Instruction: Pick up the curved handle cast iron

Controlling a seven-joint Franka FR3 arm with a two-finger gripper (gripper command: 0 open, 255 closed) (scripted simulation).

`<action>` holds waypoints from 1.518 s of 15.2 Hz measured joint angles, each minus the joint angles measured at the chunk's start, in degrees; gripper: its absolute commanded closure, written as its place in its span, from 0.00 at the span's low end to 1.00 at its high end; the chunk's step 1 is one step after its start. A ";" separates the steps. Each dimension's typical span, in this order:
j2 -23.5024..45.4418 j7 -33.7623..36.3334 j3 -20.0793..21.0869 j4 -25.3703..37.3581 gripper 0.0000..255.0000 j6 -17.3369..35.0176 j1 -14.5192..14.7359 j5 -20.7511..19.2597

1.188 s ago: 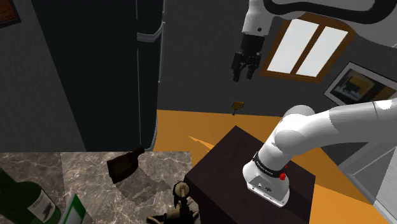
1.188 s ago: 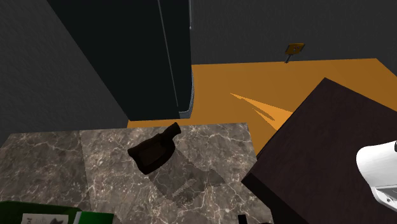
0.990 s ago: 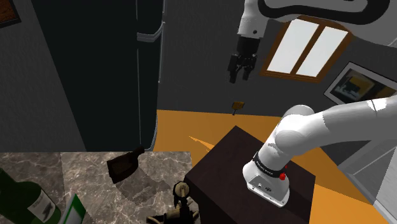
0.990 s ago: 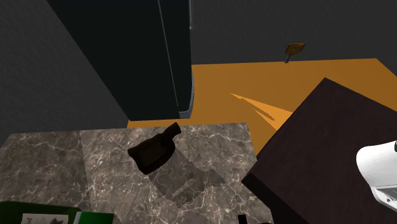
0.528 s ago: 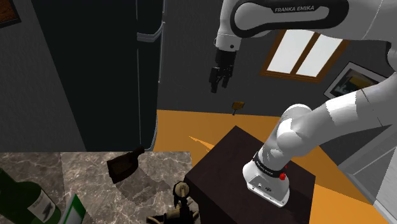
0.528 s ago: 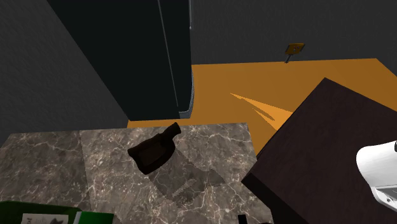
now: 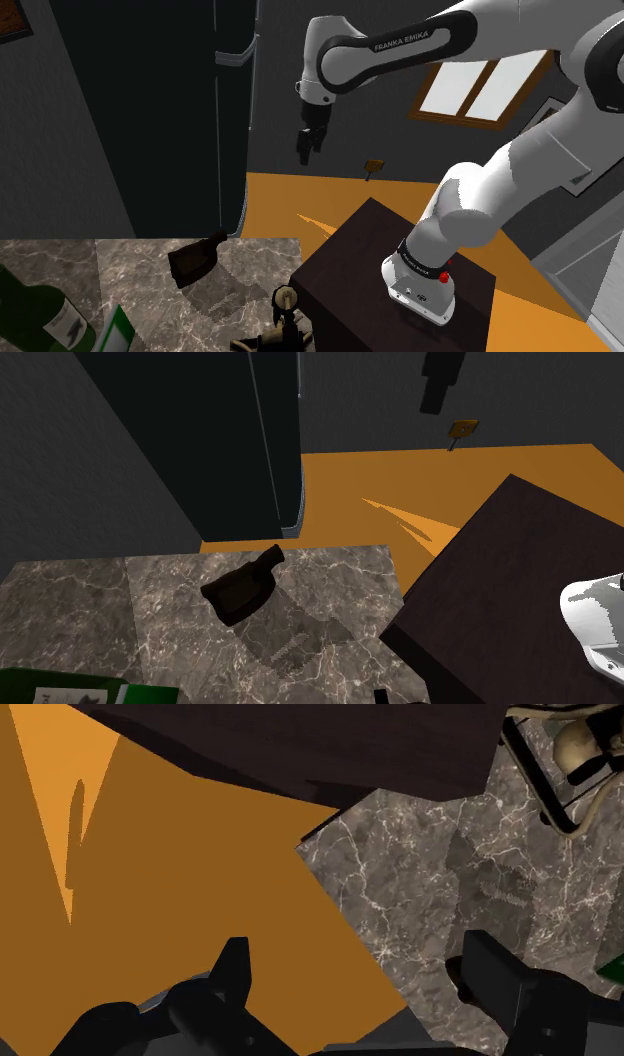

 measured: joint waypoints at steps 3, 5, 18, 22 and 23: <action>5.54 -2.24 1.17 1.53 0.00 4.61 1.63 -0.05; 9.25 -3.33 2.22 2.79 0.00 7.45 2.81 -0.11; 34.54 -9.25 7.52 15.28 0.00 22.63 8.88 -5.70; 41.20 -9.93 8.64 19.72 0.00 25.38 11.38 -8.69; 43.02 -10.17 8.83 21.29 0.00 25.75 12.04 -9.50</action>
